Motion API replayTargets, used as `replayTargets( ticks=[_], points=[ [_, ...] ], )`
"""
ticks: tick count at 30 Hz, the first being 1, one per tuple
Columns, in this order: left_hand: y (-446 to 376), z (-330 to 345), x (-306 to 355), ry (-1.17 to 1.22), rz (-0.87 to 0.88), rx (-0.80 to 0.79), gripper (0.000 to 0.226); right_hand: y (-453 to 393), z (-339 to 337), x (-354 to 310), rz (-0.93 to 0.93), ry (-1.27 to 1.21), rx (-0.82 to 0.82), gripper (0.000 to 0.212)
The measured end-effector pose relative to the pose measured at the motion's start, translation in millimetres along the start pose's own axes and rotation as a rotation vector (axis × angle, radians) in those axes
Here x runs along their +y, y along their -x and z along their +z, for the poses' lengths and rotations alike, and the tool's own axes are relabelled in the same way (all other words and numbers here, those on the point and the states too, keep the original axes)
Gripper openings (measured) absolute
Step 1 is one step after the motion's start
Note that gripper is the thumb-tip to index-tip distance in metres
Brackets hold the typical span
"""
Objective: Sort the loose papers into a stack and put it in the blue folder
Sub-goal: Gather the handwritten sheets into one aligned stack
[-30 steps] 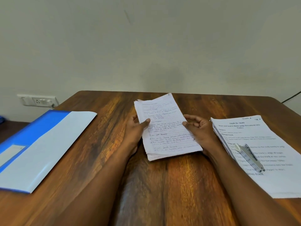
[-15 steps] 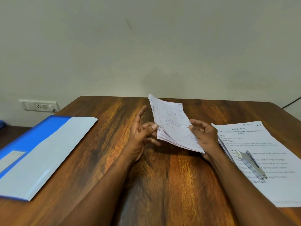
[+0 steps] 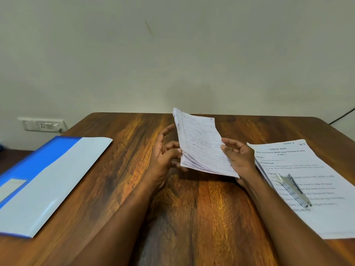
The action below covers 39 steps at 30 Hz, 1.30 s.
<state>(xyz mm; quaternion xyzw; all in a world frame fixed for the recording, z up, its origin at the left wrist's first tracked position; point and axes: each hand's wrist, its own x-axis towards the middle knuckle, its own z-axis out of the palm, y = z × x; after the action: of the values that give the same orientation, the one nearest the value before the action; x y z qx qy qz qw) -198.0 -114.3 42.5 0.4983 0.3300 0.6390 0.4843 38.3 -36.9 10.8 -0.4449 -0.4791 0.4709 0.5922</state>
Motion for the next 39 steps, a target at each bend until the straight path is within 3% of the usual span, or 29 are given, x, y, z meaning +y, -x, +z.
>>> replayTargets(
  ticks=[5,12,16,24,35,39],
  points=[
    [-2.6,-1.1,-2.4,-0.029,0.018,0.027,0.074,1.1,0.3,-1.8,0.008,0.008,-0.001,0.024],
    [-4.6,-1.8,-7.0,-0.160,0.120,0.110,0.008,0.9,0.6,-1.9,0.023,0.008,0.010,0.025],
    [-3.8,0.9,-5.1,-0.252,0.171,0.122,0.034,2.0,0.8,-3.3,0.026,0.002,0.013,0.025],
    [-1.4,3.9,1.8,-0.269,0.215,0.108,0.060,2.3,0.7,-3.3,0.024,0.000,0.015,0.025],
    [4.7,13.6,18.2,-0.184,0.190,-0.047,0.021,3.7,1.6,-7.0,0.042,-0.002,0.028,0.025],
    [3.6,12.8,18.9,-0.168,0.177,-0.091,0.027,3.1,0.9,-6.7,0.044,0.006,0.028,0.024]
  ],
)
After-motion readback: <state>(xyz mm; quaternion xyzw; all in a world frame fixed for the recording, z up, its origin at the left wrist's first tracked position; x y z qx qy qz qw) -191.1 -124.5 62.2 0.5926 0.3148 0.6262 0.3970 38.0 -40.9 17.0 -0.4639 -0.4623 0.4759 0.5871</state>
